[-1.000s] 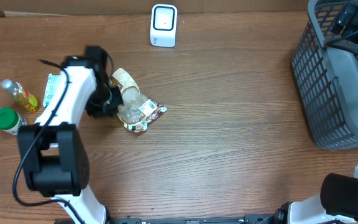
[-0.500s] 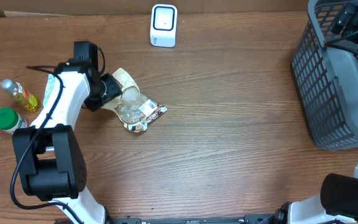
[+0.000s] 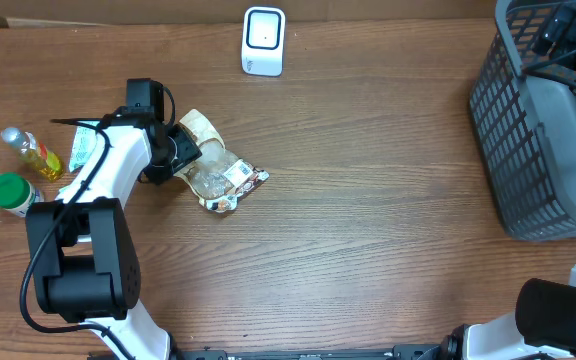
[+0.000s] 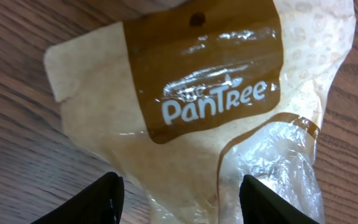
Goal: Scan the item barcode
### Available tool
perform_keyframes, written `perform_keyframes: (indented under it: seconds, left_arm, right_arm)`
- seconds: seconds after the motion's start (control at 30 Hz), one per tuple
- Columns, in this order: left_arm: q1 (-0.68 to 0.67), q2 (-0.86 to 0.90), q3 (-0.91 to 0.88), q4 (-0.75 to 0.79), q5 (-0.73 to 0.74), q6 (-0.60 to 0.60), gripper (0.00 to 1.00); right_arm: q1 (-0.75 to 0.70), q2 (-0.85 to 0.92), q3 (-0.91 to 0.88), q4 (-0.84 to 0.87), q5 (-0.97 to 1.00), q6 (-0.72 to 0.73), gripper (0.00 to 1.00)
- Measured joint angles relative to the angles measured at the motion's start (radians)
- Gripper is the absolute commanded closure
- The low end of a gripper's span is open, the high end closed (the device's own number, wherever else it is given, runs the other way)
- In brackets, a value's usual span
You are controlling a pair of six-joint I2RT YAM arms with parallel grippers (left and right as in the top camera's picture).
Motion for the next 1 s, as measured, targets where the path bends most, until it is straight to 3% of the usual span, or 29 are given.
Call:
perform_keyframes:
  seconds: [0.57, 0.8, 0.9, 1.0]
  left_arm:
    - [-0.022, 0.06, -0.039, 0.067, 0.004, -0.017, 0.38]
    - [-0.021, 0.064, -0.037, 0.063, 0.005, -0.002, 0.56]
    - [-0.02, 0.064, -0.034, 0.058, 0.012, 0.011, 0.71]
    - [-0.009, 0.064, -0.02, 0.036, 0.034, 0.043, 0.78]
  right_arm:
    - [0.0, 0.0, 0.0, -0.001, 0.0, 0.0, 0.0]
    - [0.0, 0.0, 0.0, -0.001, 0.0, 0.0, 0.0]
    - [0.0, 0.0, 0.0, -0.001, 0.0, 0.0, 0.0]
    - [0.0, 0.0, 0.0, -0.001, 0.0, 0.001, 0.0]
